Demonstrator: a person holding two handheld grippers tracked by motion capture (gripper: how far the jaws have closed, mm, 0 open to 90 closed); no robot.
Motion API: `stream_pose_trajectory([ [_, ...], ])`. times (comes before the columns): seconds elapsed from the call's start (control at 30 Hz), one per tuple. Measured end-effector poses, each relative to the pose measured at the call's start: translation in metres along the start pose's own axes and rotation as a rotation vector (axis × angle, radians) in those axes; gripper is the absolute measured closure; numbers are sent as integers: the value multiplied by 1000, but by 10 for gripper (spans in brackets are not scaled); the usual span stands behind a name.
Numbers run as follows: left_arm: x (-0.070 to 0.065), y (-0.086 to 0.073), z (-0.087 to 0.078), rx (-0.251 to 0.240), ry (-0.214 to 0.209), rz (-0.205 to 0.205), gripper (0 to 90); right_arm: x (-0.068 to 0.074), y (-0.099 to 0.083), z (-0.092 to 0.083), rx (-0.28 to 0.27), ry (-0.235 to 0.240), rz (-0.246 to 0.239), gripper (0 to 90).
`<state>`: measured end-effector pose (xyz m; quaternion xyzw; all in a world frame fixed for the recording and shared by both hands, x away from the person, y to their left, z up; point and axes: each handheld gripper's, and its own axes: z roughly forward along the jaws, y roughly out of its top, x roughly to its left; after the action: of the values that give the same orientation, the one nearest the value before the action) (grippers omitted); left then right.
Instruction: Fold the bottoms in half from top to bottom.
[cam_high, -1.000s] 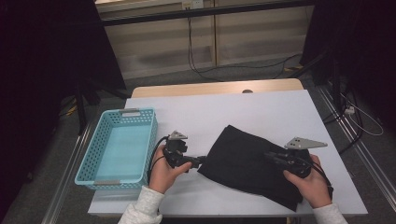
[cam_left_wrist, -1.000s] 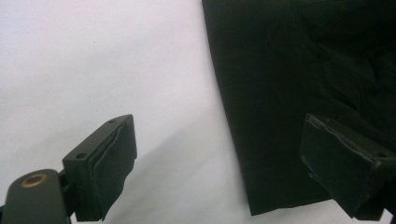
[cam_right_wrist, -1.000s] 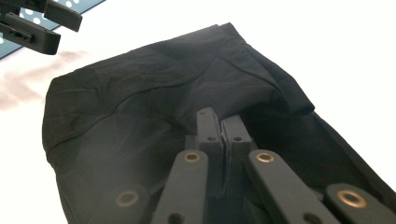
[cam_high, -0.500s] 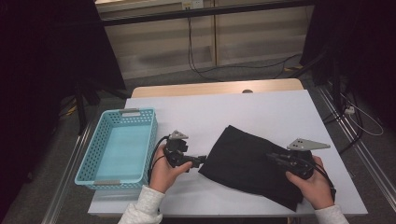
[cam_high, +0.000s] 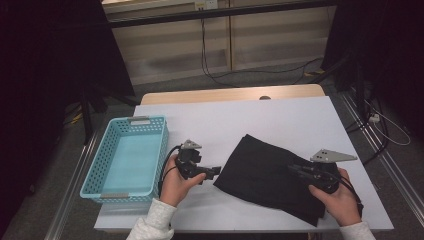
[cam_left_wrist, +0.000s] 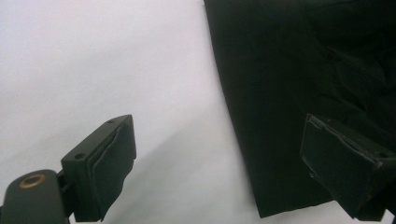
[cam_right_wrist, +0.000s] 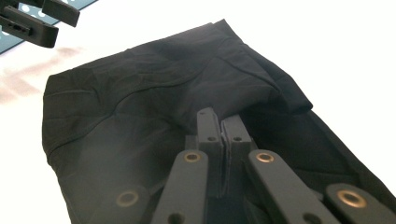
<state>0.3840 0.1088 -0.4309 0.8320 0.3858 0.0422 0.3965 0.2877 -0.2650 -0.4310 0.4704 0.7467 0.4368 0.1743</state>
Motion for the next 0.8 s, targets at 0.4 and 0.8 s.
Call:
stream_pose_trajectory([
  [0.4,0,0,1,-3,-1,-5,108,-3,-2,-2,0,-6,4,887],
  [0.8,1,0,0,-4,-3,-4,103,-4,-3,-5,-3,-11,4,888],
])
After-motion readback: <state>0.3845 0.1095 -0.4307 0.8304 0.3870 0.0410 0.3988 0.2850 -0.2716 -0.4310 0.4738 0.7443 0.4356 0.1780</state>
